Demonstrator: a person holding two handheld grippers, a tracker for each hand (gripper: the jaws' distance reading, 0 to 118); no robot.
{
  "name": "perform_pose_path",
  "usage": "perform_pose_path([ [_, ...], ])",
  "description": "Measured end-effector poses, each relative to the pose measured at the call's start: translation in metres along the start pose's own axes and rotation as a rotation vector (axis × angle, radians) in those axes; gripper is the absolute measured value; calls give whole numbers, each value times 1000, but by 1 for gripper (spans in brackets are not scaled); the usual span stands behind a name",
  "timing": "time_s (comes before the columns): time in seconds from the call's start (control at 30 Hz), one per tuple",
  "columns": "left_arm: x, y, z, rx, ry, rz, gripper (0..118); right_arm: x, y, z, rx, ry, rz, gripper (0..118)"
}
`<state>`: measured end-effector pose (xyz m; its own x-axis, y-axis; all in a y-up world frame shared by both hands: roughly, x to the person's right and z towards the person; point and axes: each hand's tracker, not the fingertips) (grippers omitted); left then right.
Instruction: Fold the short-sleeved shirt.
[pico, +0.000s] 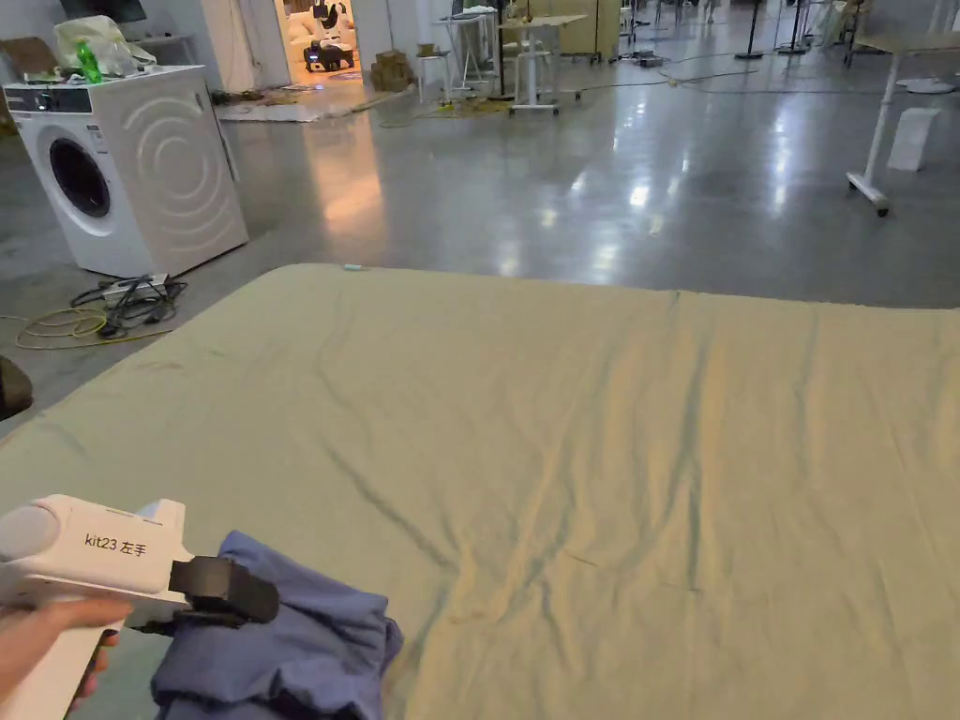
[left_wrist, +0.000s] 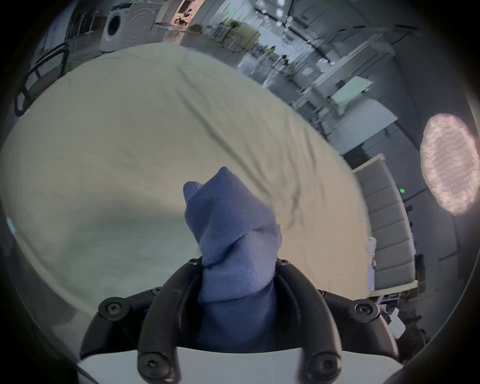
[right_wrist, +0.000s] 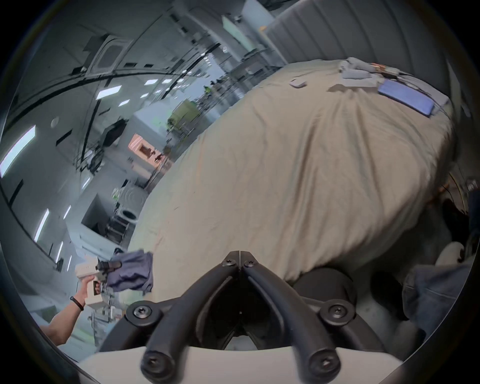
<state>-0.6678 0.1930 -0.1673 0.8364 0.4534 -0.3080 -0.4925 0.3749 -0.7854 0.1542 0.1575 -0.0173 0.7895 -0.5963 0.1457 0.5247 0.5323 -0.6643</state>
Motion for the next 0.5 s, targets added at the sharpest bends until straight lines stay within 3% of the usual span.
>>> perform_pose_path([
  [0.07, -18, 6, -5, -9, 114, 33, 36, 3, 0, 4, 29, -24, 14, 0],
  [0.1, 12, -19, -4, 2, 143, 25, 36, 5, 0, 4, 29, -36, 6, 0],
  [0.17, 14, -26, -7, 46, 181, 51, 36, 2, 0, 4, 23, -40, -9, 0],
  [0.23, 6, -34, -13, 94, 169, 87, 49, 0, 1, 6, 23, -35, -8, 0],
  [0.27, 9, -38, -11, 112, 214, 83, 63, 0, 3, 8, 22, -26, 15, 0],
  [0.3, 14, -41, -6, 134, 282, 50, 79, -4, 5, 10, 25, -25, 43, 0],
  [0.4, 17, -27, 8, 49, 445, -54, 81, -15, 13, 20, 41, 7, 144, 0],
  [0.5, 61, -29, 52, 156, 464, -262, 81, -22, 20, 25, 75, 4, 205, 0],
])
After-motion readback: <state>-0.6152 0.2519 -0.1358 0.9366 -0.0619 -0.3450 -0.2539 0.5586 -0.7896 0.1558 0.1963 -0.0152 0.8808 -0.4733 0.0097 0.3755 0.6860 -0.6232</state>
